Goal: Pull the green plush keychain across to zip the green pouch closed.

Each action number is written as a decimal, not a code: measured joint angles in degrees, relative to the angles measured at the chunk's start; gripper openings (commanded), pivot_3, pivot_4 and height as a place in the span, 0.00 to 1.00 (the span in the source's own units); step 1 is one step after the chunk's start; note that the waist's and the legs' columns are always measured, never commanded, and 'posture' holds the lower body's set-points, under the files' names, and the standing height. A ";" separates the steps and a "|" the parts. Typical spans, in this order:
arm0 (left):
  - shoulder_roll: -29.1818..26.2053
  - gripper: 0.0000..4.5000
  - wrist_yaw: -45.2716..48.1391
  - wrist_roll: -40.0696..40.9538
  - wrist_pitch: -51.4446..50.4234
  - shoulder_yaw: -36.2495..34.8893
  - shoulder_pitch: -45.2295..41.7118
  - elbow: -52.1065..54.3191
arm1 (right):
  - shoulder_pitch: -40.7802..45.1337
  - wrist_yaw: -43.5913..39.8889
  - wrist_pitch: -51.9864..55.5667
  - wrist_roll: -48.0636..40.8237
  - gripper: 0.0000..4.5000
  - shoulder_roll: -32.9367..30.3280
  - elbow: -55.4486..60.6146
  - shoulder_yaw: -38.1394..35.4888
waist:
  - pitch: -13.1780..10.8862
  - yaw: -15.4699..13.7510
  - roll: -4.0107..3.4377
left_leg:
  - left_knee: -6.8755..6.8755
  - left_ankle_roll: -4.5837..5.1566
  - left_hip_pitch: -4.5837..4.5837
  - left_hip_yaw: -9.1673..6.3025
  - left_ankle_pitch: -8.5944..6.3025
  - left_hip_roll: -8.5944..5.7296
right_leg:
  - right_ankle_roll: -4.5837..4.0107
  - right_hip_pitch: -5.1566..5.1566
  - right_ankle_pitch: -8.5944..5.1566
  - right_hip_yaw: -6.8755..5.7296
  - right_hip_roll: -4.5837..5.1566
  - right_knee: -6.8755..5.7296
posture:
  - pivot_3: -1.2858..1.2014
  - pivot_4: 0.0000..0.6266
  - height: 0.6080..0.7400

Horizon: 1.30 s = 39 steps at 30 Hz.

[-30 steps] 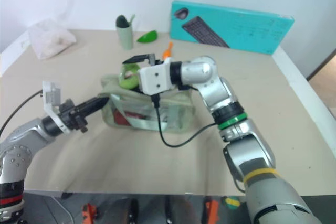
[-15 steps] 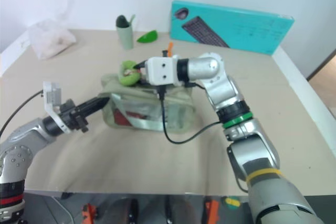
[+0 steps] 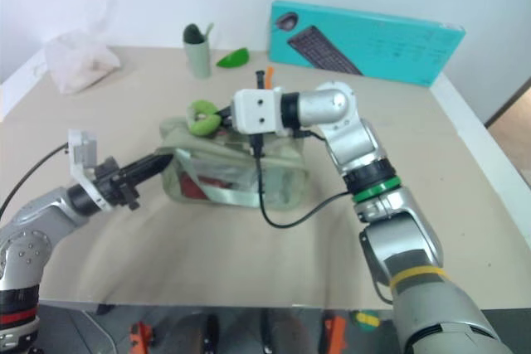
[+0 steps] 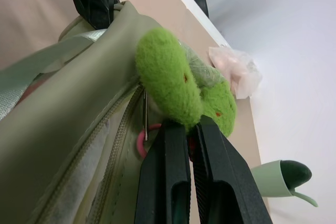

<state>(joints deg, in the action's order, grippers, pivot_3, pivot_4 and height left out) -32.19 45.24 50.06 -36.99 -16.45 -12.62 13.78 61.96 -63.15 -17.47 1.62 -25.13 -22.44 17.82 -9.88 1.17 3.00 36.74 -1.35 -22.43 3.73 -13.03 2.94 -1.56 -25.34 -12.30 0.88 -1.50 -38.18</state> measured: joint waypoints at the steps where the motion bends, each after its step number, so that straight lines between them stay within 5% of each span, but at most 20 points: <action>1: 0.06 0.00 0.51 -0.10 0.61 0.04 0.14 -0.38 | 0.92 0.84 0.18 0.49 0.01 -1.10 -0.96 -0.27 | 0.00 0.00 0.00 | 0.01 0.00 0.00 0.01 0.00 -0.01 | 0.00 0.00 0.00 0.01 0.01 0.00 | 0.52 0.24 1.00; 7: 0.20 0.00 2.92 -0.67 2.99 0.49 0.04 -2.61 | 1.83 0.82 0.16 0.52 0.01 -10.40 -3.05 -3.58 | 0.00 -0.15 0.00 | -0.01 0.07 -0.01 0.04 -0.03 -0.20 | -0.02 0.01 -0.02 0.02 0.20 0.02 | 0.52 0.24 1.00; 17: 0.56 0.00 6.46 -1.30 4.50 3.46 -1.06 -4.25 | -8.15 -0.68 2.09 1.25 0.01 -27.64 -2.99 -7.23 | 0.00 -0.09 -0.07 | -0.02 0.25 0.05 0.06 -0.07 -0.29 | 0.05 0.06 -0.08 0.05 0.26 0.03 | 0.52 0.24 1.00; 22: 0.92 0.00 6.94 -1.47 4.56 4.50 -1.78 -5.37 | -18.15 2.09 3.44 3.23 0.01 -29.47 0.16 -7.07 | 0.02 -0.14 -0.08 | 0.05 0.29 0.11 0.10 -0.04 -0.36 | 0.16 0.15 -0.03 0.08 0.37 0.03 | 0.52 0.24 1.00; 27: 0.93 0.00 6.02 -1.64 4.46 4.16 -1.99 -5.90 | -26.80 4.29 12.31 0.72 0.01 -22.93 8.53 -7.23 | 0.06 -0.03 -0.10 | 0.08 0.21 0.23 0.03 0.05 -0.28 | 0.27 0.24 0.04 0.05 0.27 0.02 | 0.52 0.24 1.00; 33: 0.93 0.00 4.14 -1.67 4.08 4.07 -2.31 -5.90 | -27.68 4.54 17.43 -1.33 0.01 -20.59 11.16 -7.35 | 0.06 -0.01 -0.17 | 0.06 0.28 0.25 0.04 0.17 -0.27 | 0.37 0.24 0.12 0.05 0.24 0.01 | 0.52 0.24 1.00; 39: 0.94 0.00 2.34 -3.30 4.84 3.67 -3.09 -6.09 | -25.02 2.86 24.02 -6.18 0.43 -19.94 11.06 -10.24 | 0.06 0.00 -0.17 | 0.03 0.29 0.21 0.03 0.17 -0.27 | 0.34 0.20 0.12 0.05 0.19 0.02 | 0.52 0.24 1.00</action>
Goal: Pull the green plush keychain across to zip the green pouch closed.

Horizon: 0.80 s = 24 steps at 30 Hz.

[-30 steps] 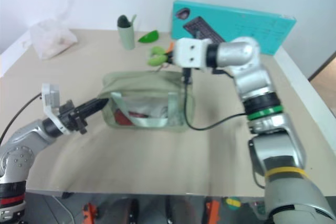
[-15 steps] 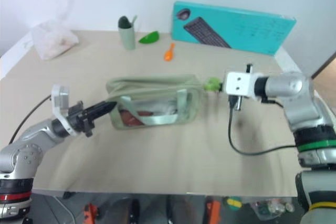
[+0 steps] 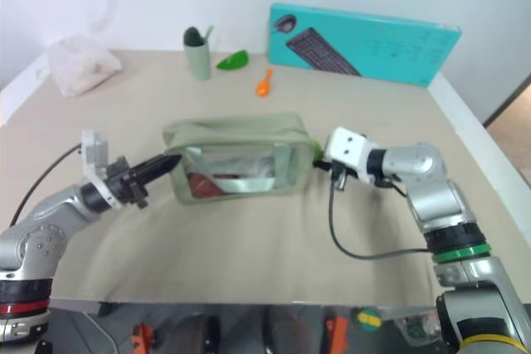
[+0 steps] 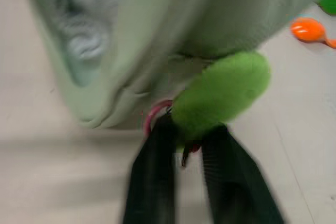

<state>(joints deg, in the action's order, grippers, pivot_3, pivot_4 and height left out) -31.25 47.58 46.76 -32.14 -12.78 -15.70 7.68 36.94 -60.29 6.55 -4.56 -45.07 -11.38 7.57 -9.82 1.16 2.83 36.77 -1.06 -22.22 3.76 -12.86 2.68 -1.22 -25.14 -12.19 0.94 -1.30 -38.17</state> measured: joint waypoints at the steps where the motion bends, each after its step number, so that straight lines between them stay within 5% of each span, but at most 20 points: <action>1: 0.07 0.00 -0.12 -0.34 0.41 -0.09 -0.09 -0.17 | 0.27 -0.84 0.96 -1.26 0.52 -0.13 0.12 -1.19 | 0.00 0.00 0.00 | -0.01 0.00 -0.01 0.00 0.00 0.00 | -0.02 0.00 -0.01 0.00 0.00 0.01 | 0.52 0.24 1.00; 2: 0.14 0.00 -0.18 -0.48 0.54 -0.18 -0.12 -0.33 | 0.36 -1.07 1.38 -1.74 0.59 -0.25 0.14 -1.61 | 0.00 0.00 0.00 | -0.02 0.01 -0.01 0.01 -0.01 0.00 | -0.03 0.00 -0.02 0.00 0.01 0.01 | 0.52 0.24 1.00; 3: 0.29 0.17 -0.46 -0.38 0.32 -0.43 -0.27 -0.48 | 0.50 -1.46 2.16 -2.57 0.67 -0.35 0.12 -2.14 | 0.00 0.01 0.00 | -0.03 0.01 -0.01 0.02 -0.01 0.00 | -0.03 -0.02 -0.02 0.01 0.01 0.01 | 0.52 0.24 1.00; 7: 0.32 0.47 -2.00 0.57 -2.03 -0.87 -0.85 -1.32 | 2.20 -2.43 5.13 -6.31 0.99 -1.31 -0.93 -6.17 | -0.01 0.01 0.00 | -0.03 0.01 -0.11 0.00 -0.01 0.00 | -0.03 -0.09 -0.02 0.01 -0.01 0.01 | 0.52 0.24 1.00; 11: -0.56 0.75 -3.86 0.89 -2.04 -2.78 -0.94 1.58 | -1.73 -8.97 9.71 -12.06 1.00 -7.06 0.40 -10.71 | -0.01 -0.21 0.04 | -0.08 0.04 -0.23 -0.04 -0.04 -0.02 | -0.04 -0.09 -0.11 -0.15 0.05 0.08 | 0.52 0.24 1.00; 18: -6.10 0.75 -8.97 11.64 -10.27 -15.58 7.53 8.16 | -10.59 -12.45 18.17 -21.55 1.00 -9.19 2.22 -19.89 | -0.07 1.07 -0.06 | -0.13 0.08 -0.09 0.03 -0.13 0.05 | -0.01 -0.13 -0.15 0.05 0.01 0.06 | 0.52 0.24 1.00; 24: -7.13 0.75 -17.87 11.35 -13.34 -21.70 15.79 9.01 | -16.18 -9.85 21.42 -23.78 1.00 -8.55 5.78 -22.59 | -0.07 1.00 -0.05 | -0.11 0.02 0.03 -0.05 0.02 0.08 | 0.05 -0.06 -0.09 -0.01 -0.06 0.03 | 0.52 0.24 1.00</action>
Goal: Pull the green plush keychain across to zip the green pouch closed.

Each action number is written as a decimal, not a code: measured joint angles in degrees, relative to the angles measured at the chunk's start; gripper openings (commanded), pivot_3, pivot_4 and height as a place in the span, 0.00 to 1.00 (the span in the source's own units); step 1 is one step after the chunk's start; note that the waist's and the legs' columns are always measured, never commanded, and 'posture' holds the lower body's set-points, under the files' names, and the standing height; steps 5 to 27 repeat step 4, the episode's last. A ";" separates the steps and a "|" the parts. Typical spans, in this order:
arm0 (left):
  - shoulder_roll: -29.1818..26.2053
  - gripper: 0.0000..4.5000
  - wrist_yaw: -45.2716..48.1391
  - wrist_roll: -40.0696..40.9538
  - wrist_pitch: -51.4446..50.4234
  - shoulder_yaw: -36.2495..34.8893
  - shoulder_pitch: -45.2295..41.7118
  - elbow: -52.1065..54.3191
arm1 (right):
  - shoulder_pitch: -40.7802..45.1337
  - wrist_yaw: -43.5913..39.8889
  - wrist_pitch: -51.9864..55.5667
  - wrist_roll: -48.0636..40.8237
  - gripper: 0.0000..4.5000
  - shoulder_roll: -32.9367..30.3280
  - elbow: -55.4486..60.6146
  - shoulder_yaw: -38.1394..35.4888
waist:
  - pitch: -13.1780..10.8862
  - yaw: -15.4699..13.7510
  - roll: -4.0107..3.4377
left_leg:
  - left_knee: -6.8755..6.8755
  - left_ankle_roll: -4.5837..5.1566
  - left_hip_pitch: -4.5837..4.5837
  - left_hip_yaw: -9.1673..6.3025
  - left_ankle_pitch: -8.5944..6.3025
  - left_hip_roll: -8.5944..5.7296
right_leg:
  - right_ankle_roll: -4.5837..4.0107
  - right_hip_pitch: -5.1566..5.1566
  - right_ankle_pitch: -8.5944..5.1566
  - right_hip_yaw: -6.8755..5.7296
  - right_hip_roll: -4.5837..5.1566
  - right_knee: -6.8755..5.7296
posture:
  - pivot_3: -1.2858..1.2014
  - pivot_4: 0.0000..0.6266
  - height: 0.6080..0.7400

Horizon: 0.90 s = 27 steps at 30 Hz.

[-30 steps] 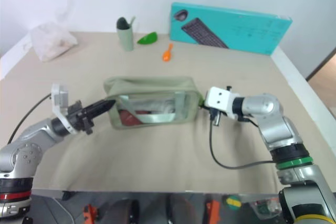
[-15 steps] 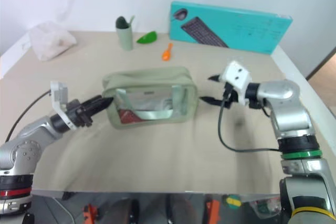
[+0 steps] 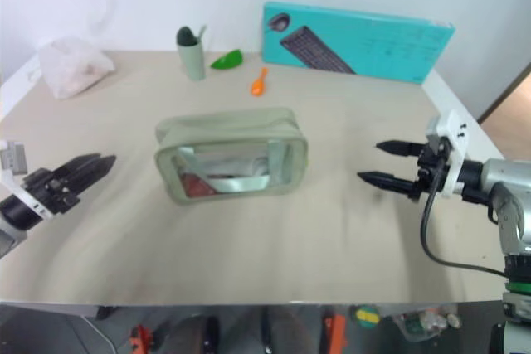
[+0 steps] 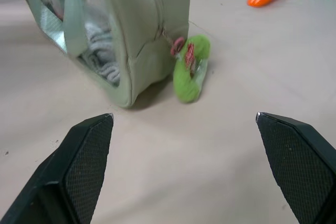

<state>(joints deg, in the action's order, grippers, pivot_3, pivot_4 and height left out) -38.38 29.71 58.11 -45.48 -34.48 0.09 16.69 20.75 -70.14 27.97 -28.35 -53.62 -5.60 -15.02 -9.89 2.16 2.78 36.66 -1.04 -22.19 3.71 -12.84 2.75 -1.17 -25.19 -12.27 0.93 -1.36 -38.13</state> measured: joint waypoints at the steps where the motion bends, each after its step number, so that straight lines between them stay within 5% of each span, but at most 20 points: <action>1: 0.00 0.75 -0.33 -0.26 -0.08 0.02 0.39 0.04 | -0.08 0.29 0.13 -0.02 1.00 0.30 0.16 0.02 | 0.00 0.00 0.00 | 0.00 0.01 -0.01 0.01 0.03 -0.01 | 0.00 -0.01 0.00 0.01 0.00 0.00 | 0.52 0.24 1.00; 27: -0.61 0.75 -0.40 -1.29 -1.06 0.70 2.59 0.97 | 0.02 1.48 0.42 -0.05 1.00 1.39 1.80 1.13 | 0.00 0.01 0.00 | 0.01 0.02 0.00 0.02 0.07 -0.02 | -0.04 -0.02 -0.01 0.04 0.00 0.00 | 0.52 0.24 1.00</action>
